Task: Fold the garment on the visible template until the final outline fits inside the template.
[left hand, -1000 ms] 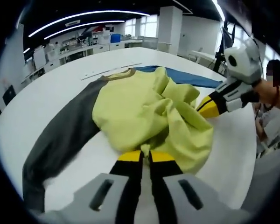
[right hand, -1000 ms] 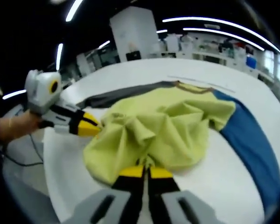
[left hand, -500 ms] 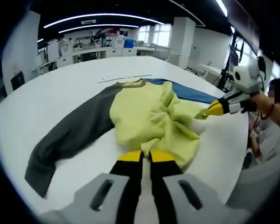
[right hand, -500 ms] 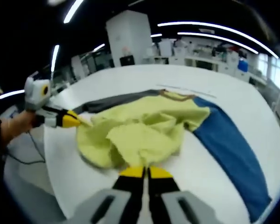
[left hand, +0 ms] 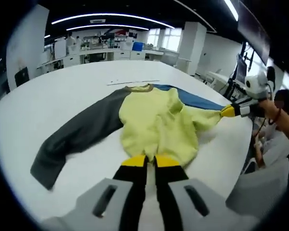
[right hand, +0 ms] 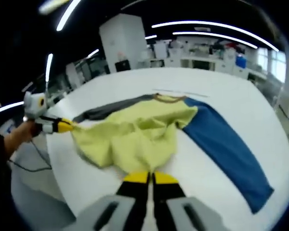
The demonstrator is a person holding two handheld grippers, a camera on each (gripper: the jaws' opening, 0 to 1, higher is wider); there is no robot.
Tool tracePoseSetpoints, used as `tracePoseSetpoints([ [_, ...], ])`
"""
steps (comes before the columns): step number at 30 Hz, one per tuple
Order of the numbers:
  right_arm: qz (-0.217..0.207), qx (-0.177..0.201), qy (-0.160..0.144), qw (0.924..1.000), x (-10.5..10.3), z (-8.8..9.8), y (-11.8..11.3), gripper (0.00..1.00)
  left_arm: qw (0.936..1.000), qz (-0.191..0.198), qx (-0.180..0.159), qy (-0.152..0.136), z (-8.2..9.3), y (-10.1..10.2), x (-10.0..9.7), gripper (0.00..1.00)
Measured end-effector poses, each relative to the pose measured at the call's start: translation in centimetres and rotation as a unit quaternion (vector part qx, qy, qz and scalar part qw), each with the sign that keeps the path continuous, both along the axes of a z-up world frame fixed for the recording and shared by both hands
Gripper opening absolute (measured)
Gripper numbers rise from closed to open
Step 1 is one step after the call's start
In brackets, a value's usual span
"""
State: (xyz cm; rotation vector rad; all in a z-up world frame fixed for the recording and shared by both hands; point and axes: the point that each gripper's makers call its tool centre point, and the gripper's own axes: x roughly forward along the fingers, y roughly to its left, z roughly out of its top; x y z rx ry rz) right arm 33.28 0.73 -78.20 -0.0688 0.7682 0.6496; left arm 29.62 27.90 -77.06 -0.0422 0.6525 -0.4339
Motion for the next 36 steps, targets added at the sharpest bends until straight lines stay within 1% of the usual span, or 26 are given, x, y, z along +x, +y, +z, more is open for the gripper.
tracePoseSetpoints([
  [2, -0.004, -0.005, 0.002, 1.0000, -0.5, 0.1, -0.6, 0.00, 1.0000, 0.008, -0.004, 0.003, 0.2, 0.3, -0.4, 0.02],
  [4, -0.007, -0.010, 0.004, 0.9999, -0.7, 0.0, -1.2, 0.00, 0.9999, 0.013, -0.006, 0.004, 0.1, 1.1, -0.6, 0.02],
  [7, -0.012, -0.014, 0.008, 0.9998, -1.0, -0.1, -2.0, 0.00, 0.9997, 0.021, -0.008, 0.007, 0.2, 1.6, -1.0, 0.02],
  [12, -0.025, -0.004, 0.024, 0.9994, -2.2, -0.1, -2.6, 0.00, 0.9990, 0.036, -0.017, 0.021, -0.2, 2.2, -1.7, 0.03],
  [14, -0.026, -0.006, 0.027, 0.9993, -2.6, -0.3, -2.8, 0.00, 0.9986, 0.040, -0.019, 0.026, -0.3, 2.3, -2.1, 0.03],
  [19, -0.033, -0.034, 0.042, 0.9980, -3.8, -1.4, -4.4, 0.00, 0.9969, 0.053, -0.023, 0.053, -1.4, 2.5, -3.2, 0.03],
  [22, -0.042, -0.030, 0.046, 0.9976, -4.5, -1.4, -4.5, 0.00, 0.9957, 0.059, -0.028, 0.066, -1.7, 2.2, -3.8, 0.02],
  [24, -0.046, -0.028, 0.052, 0.9972, -4.9, -1.8, -4.7, 0.00, 0.9950, 0.063, -0.027, 0.073, -2.1, 2.4, -4.1, 0.01],
  [26, -0.049, -0.033, 0.060, 0.9965, -5.3, -2.2, -5.0, 0.00, 0.9941, 0.068, -0.022, 0.082, -3.0, 3.0, -4.2, 0.00],
  [28, -0.051, -0.038, 0.063, 0.9960, -5.7, -2.5, -5.2, 0.00, 0.9939, 0.068, -0.023, 0.084, -3.4, 3.6, -4.3, 0.00],
  [30, -0.052, -0.041, 0.066, 0.9956, -5.9, -2.9, -5.3, 0.00, 0.9935, 0.068, -0.026, 0.088, -3.5, 3.5, -4.3, 0.00],
  [33, -0.056, -0.044, 0.073, 0.9948, -6.4, -3.4, -5.3, 0.00, 0.9931, 0.069, -0.020, 0.093, -3.9, 3.6, -4.5, 0.00],
  [36, -0.060, -0.055, 0.076, 0.9938, -6.4, -4.2, -5.8, 0.00, 0.9928, 0.068, -0.019, 0.097, -4.2, 3.6, -4.5, 0.00],
])
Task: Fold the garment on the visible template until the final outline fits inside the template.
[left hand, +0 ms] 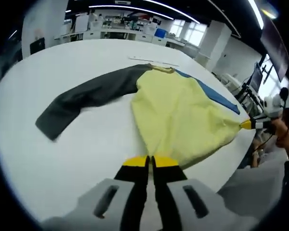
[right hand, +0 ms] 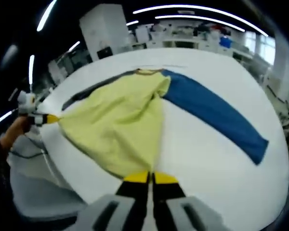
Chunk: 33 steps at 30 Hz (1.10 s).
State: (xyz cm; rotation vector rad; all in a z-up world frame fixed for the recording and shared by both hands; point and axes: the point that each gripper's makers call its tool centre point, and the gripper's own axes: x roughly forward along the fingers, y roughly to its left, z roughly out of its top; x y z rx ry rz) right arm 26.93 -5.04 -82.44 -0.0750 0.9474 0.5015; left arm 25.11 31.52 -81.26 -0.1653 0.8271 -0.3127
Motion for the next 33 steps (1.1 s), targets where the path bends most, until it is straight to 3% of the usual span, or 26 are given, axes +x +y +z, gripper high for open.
tracePoseSetpoints([
  [8, -0.012, -0.001, 0.011, 0.9999, -0.3, -1.5, -0.4, 0.00, 0.9993, -0.030, 0.021, -0.002, -0.6, -0.1, -0.5, 0.02],
  [14, -0.029, 0.025, 0.014, 0.9992, 0.0, -1.2, -0.4, 0.00, 0.9979, -0.058, 0.029, -0.002, -0.6, -0.2, -1.3, 0.16],
  [19, -0.032, 0.035, 0.015, 0.9988, 0.2, -0.7, -0.3, 0.07, 0.9951, -0.095, 0.027, -0.002, -1.0, -0.8, -1.6, 0.20],
  [25, -0.024, 0.034, 0.032, 0.9986, 0.2, -1.7, -0.1, 0.12, 0.9903, -0.135, 0.031, -0.001, -2.5, -1.4, -1.2, 0.28],
  [30, -0.031, 0.029, 0.043, 0.9982, -0.2, -2.4, -0.3, 0.08, 0.9889, -0.147, 0.022, -0.005, -2.4, -2.1, -0.9, 0.18],
  [33, -0.035, 0.032, 0.047, 0.9978, -0.4, -2.7, -0.4, 0.02, 0.9890, -0.147, 0.018, 0.003, -2.5, -2.4, -1.1, 0.04],
])
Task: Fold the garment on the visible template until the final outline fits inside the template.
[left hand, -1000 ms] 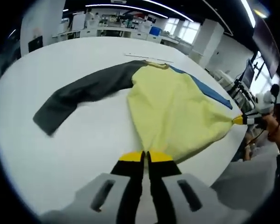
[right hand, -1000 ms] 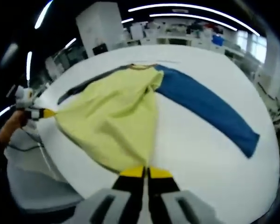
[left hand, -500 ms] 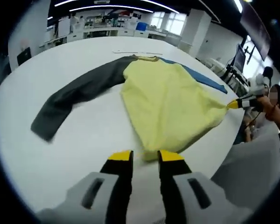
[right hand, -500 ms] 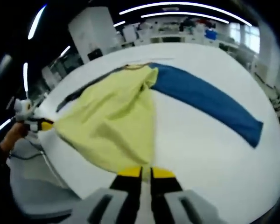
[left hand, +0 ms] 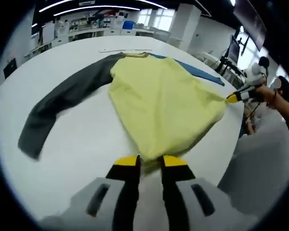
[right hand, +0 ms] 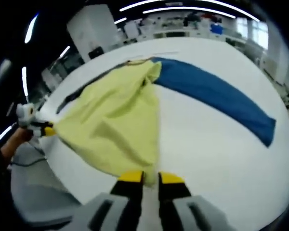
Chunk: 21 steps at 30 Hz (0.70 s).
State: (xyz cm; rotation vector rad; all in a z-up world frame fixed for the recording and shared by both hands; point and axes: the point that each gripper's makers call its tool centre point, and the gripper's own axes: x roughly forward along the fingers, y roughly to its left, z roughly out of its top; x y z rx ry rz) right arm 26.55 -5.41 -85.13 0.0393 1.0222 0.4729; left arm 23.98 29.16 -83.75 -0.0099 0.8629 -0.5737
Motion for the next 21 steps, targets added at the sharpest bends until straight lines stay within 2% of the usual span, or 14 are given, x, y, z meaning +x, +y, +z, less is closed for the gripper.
tracePoseSetpoints([
  [1, -0.001, 0.002, 0.000, 1.0000, 0.0, 0.0, 0.0, 0.00, 1.0000, 0.007, 0.004, 0.002, 0.0, 0.2, 0.0, 0.01],
  [4, -0.005, 0.011, -0.002, 0.9999, 0.2, 0.1, 0.0, 0.00, 0.9999, 0.007, 0.009, 0.000, 0.3, 0.4, -0.2, 0.00],
  [8, -0.008, 0.016, -0.010, 0.9998, 0.0, 1.7, -0.1, 0.00, 0.9997, 0.016, -0.013, 0.012, 1.5, 0.1, -0.6, 0.00],
  [11, -0.020, 0.028, -0.017, 0.9993, 0.4, 2.5, -0.5, 0.00, 0.9988, 0.025, -0.026, 0.033, 1.9, -0.1, -1.1, 0.00],
  [13, -0.023, 0.034, -0.016, 0.9990, 0.5, 2.8, -0.6, 0.00, 0.9976, 0.030, -0.028, 0.055, 1.6, 0.3, -1.6, 0.00],
  [18, -0.025, 0.030, -0.011, 0.9992, 0.2, 2.9, -0.6, 0.00, 0.9972, 0.020, -0.016, 0.071, 1.3, 0.4, -2.2, 0.00],
  [19, -0.026, 0.030, -0.010, 0.9992, 0.2, 2.7, -0.7, 0.00, 0.9960, 0.020, -0.007, 0.087, 0.9, 0.7, -2.5, 0.00],
  [21, -0.027, 0.030, -0.006, 0.9992, 0.1, 2.4, -0.8, 0.00, 0.9957, 0.018, 0.003, 0.091, 0.7, 0.8, -2.6, 0.00],
])
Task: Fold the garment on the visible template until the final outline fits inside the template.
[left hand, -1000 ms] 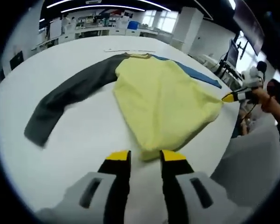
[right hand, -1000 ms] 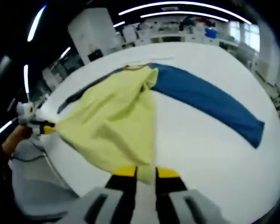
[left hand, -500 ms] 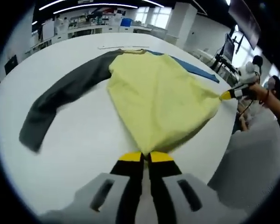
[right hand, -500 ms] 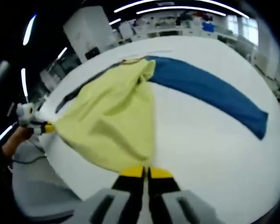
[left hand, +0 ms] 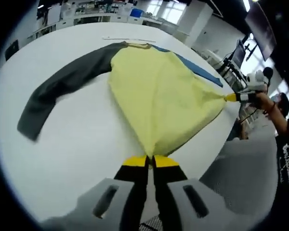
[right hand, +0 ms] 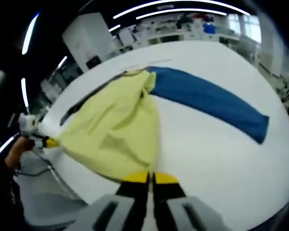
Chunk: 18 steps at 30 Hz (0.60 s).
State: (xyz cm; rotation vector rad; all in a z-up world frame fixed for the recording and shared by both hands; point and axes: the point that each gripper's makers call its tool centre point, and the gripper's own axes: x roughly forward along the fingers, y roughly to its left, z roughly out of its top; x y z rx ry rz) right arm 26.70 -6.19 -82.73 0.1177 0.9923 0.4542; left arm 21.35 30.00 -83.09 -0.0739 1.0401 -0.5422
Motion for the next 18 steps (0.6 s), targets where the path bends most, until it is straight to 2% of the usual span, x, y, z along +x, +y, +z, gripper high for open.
tracePoseSetpoints([
  [3, 0.004, -0.007, 0.007, 0.9999, -0.2, -0.7, 0.1, 0.00, 0.9999, -0.001, 0.008, 0.008, -0.3, 0.2, -0.1, 0.00],
  [5, 0.006, -0.011, 0.008, 0.9999, -0.3, -1.0, 0.1, 0.00, 0.9995, 0.010, 0.007, 0.030, -0.5, 0.1, -0.5, 0.01],
  [7, 0.014, -0.021, 0.011, 0.9996, -0.6, -1.3, 0.1, 0.00, 0.9996, 0.010, 0.008, 0.025, -0.3, 0.0, -0.5, 0.00],
  [10, 0.026, -0.035, 0.017, 0.9989, -0.9, -1.7, 0.0, 0.00, 0.9987, 0.017, 0.026, 0.041, -0.8, 0.4, -0.9, 0.00],
  [15, 0.030, -0.046, 0.018, 0.9983, -1.1, -1.5, -0.1, 0.00, 0.9981, 0.011, 0.045, 0.041, -1.0, 0.5, -1.4, 0.00],
  [18, 0.037, -0.045, 0.017, 0.9981, -1.3, -1.5, 0.1, 0.00, 0.9982, 0.011, 0.045, 0.037, -0.8, 0.4, -1.6, 0.00],
])
